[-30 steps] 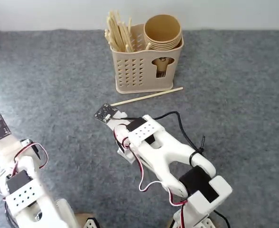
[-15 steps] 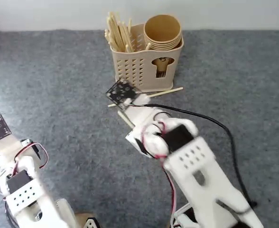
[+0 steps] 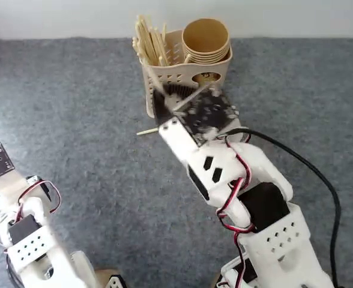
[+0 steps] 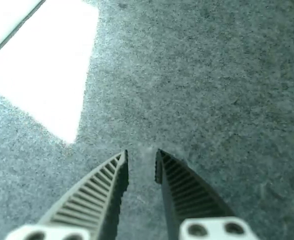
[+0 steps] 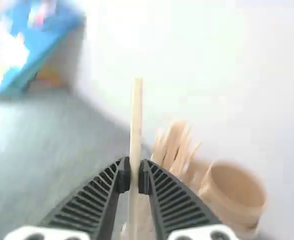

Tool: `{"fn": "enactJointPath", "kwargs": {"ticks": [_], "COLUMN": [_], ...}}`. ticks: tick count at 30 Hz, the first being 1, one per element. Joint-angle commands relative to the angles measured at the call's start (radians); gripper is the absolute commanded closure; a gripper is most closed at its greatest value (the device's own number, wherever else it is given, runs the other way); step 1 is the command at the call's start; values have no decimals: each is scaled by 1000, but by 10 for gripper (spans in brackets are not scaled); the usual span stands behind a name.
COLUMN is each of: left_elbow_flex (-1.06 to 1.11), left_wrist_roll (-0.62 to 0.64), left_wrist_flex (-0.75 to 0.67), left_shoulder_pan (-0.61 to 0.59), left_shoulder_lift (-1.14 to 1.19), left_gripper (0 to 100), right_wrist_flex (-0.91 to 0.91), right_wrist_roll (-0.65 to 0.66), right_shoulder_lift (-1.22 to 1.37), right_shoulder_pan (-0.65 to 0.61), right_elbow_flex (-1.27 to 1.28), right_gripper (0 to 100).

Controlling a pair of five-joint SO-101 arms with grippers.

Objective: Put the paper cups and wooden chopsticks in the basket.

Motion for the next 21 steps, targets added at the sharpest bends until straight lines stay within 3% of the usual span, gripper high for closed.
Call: {"fn": "enactJointPath", "kwargs": {"ticks": [1,11,21], "left_elbow_flex": [-44,-44,-44], "left_wrist_roll": [-9,-9,-9], "left_wrist_flex": [-21,-21,-21], "left_shoulder_pan": [6,6,6], "left_shoulder_lift": [-12,-12,-12], "left_gripper": [905,905,905], "right_wrist_flex": [-371,-1073,-1162], "right_wrist_roll": [-9,-8,-8], "right_shoulder_lift": [16,410,719], "right_shoulder_pan": [53,151,154], "right_elbow_flex": [21,8,-126], "right_gripper": [991,991,991]}}
